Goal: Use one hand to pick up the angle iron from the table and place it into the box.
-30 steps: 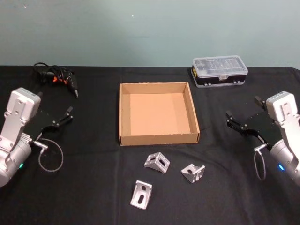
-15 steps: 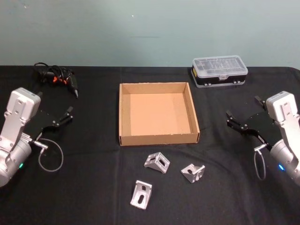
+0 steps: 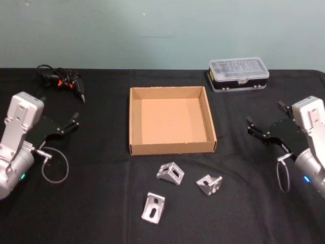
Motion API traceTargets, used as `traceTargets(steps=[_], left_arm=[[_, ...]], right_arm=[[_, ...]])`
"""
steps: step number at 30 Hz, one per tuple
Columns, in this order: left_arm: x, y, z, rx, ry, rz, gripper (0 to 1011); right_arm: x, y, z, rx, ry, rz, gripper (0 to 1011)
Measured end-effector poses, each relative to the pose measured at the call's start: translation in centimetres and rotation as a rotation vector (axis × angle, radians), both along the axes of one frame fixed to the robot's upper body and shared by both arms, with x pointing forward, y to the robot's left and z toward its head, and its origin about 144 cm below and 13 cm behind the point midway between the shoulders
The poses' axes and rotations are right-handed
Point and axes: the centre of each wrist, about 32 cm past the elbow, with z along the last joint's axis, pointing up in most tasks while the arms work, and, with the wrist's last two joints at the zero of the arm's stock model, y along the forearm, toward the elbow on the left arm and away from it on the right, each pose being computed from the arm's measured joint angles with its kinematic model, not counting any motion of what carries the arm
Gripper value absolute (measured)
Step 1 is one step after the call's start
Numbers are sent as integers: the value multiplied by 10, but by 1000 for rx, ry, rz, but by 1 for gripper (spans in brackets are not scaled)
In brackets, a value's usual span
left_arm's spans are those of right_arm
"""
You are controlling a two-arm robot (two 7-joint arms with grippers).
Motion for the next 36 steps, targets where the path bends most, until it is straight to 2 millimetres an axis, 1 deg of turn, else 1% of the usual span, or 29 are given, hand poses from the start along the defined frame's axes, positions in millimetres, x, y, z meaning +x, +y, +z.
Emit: traceTargets(steps=[3, 7, 8, 13, 14, 17, 22, 23, 28, 36], left_arm=[[0, 0, 0, 0, 0, 0, 1000], [0, 0, 0, 0, 0, 0, 1000], [0, 0, 0, 0, 0, 0, 1000], [0, 0, 0, 0, 0, 0, 1000], [0, 0, 0, 0, 0, 0, 1000], [0, 0, 0, 0, 0, 0, 1000], [0, 0, 0, 0, 0, 0, 1000], [0, 0, 0, 0, 0, 0, 1000], [0, 0, 0, 0, 0, 0, 1000], [0, 0, 0, 0, 0, 0, 1000]], right_arm=[[-5, -1, 6, 9, -15, 13, 1000], [-13, 0, 18, 20, -39, 37, 1000], [-17, 0, 24, 23, -45, 46, 1000], [-32, 0, 40, 39, -41, 66, 1000], [-38, 0, 45, 47, -32, 72, 1000], [-47, -1, 51, 56, -12, 83, 1000], [-66, -5, 64, 90, 69, 127, 1000], [-66, -5, 64, 90, 69, 127, 1000], [-78, -5, 68, 116, 175, 194, 1000], [-89, 1, 65, 122, 328, 301, 1000]])
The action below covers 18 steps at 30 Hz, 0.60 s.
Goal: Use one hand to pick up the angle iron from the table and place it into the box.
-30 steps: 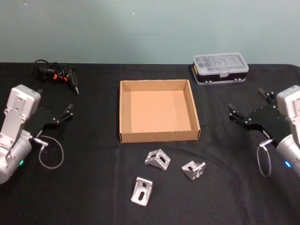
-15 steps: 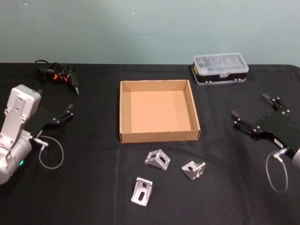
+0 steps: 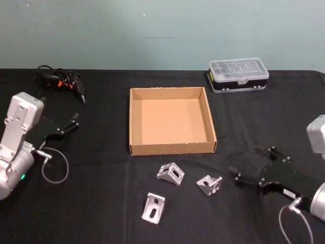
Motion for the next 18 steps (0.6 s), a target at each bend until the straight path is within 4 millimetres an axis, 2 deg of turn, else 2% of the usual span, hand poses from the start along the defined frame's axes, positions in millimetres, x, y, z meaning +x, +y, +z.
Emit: traceTargets(steps=[18], left_arm=[[0, 0, 0, 0, 0, 0, 1000]], right_arm=[[5, 29, -23, -25, 105, 78, 1000]])
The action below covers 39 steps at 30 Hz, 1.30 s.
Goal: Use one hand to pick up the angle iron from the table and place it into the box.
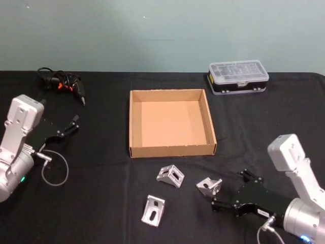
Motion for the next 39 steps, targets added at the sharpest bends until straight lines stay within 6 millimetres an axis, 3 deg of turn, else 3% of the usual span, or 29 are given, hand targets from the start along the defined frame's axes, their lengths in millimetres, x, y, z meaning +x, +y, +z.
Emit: traceTargets(steps=[14, 28, 34, 39], left_arm=[[0, 0, 0, 0, 0, 0, 1000], [0, 0, 0, 0, 0, 0, 1000], [0, 0, 0, 0, 0, 0, 1000], [0, 0, 0, 0, 0, 0, 1000]], right_arm=[[13, 15, -14, -19, 19, -25, 1000], [15, 17, -17, -19, 29, -36, 995], [15, 16, -18, -23, 33, -39, 883], [14, 15, -19, -19, 36, -42, 718]])
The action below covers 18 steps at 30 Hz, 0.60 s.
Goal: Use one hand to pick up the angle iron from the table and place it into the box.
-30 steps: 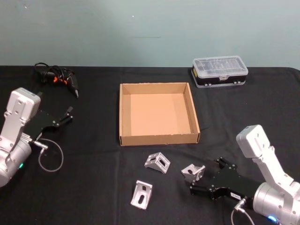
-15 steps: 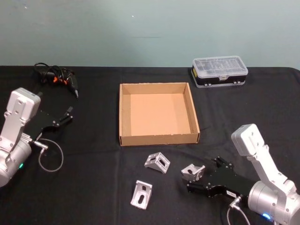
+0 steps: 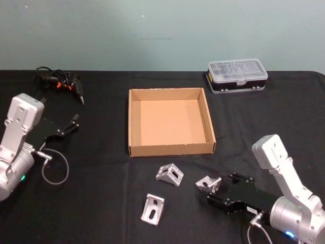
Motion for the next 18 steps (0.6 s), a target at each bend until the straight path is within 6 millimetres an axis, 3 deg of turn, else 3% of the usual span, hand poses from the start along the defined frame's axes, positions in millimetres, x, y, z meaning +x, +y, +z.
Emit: traceTargets(steps=[8, 18], left_arm=[[0, 0, 0, 0, 0, 0, 1000], [0, 0, 0, 0, 0, 0, 1000]], right_arm=[[-1, -1, -1, -1, -2, -5, 466], [0, 0, -2, 1, -10, -7, 447]])
